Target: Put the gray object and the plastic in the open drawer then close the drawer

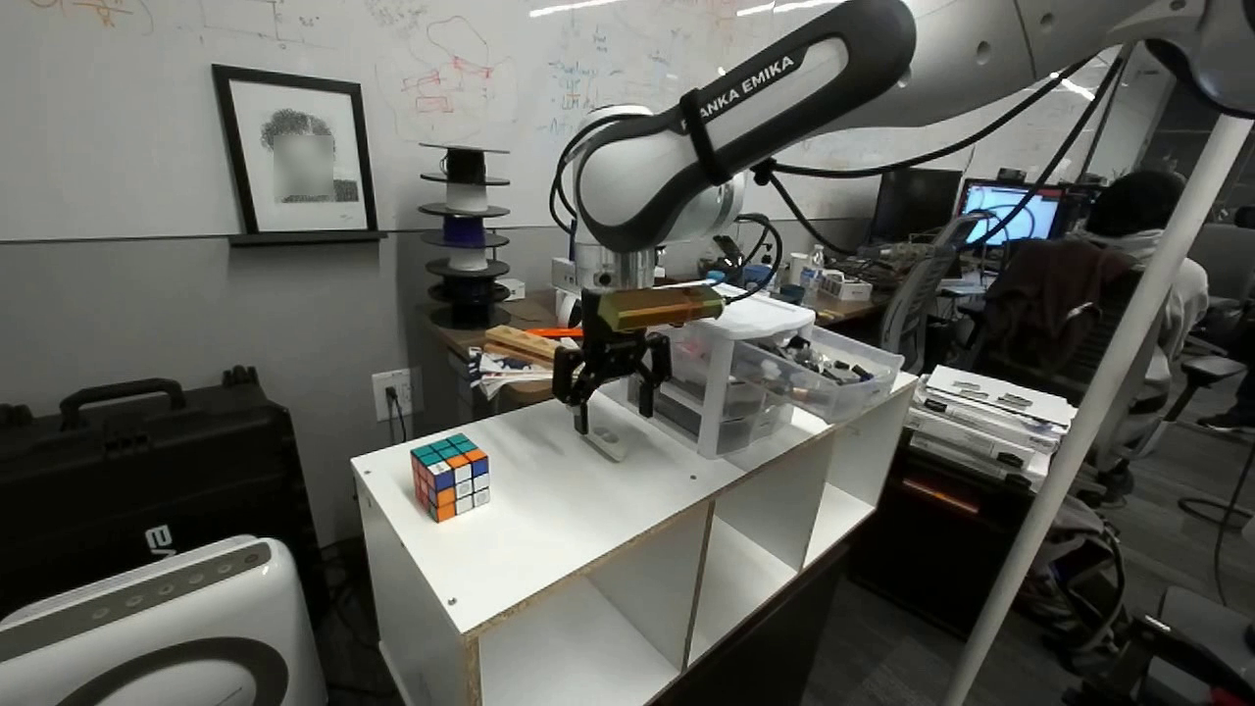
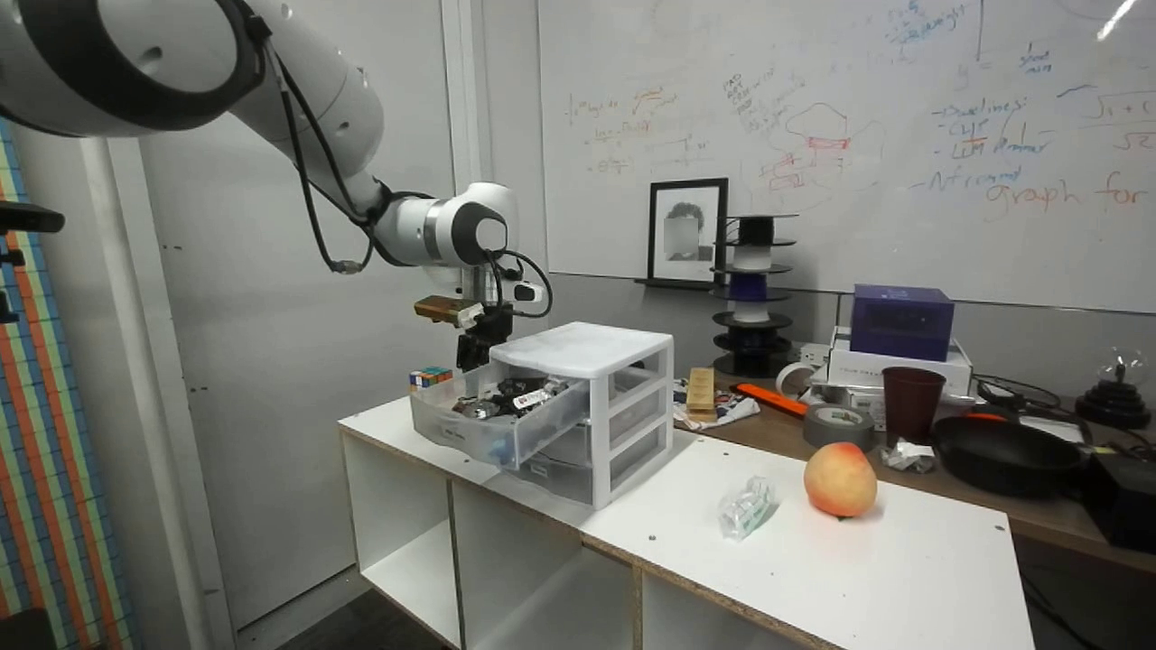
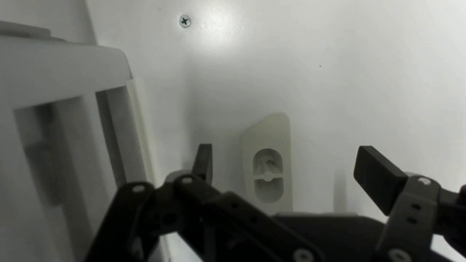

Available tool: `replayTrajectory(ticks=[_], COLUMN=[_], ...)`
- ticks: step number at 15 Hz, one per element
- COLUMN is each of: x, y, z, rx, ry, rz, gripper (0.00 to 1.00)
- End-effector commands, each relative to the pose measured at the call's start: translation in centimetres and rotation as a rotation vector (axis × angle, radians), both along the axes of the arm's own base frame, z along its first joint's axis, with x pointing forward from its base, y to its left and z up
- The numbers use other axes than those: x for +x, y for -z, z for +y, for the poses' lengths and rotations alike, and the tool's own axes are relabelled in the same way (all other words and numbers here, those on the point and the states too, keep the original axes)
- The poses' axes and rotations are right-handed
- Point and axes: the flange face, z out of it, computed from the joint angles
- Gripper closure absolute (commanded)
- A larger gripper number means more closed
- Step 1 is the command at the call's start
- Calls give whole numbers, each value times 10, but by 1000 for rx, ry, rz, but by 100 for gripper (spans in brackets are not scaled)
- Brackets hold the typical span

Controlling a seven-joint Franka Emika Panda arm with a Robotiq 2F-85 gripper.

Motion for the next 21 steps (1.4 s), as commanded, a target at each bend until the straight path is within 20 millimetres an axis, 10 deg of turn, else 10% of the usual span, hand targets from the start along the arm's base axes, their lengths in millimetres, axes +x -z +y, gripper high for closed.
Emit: replayTrajectory(ticks=[1, 6, 15, 21], x=[15, 23, 25, 13], y=[12, 30, 18, -7], z=[4, 4, 8, 15], rx=[-6, 1, 22, 17], ry=[8, -2, -58, -119], rz=[-13, -15, -17, -13], gripper=[0, 0, 82, 81])
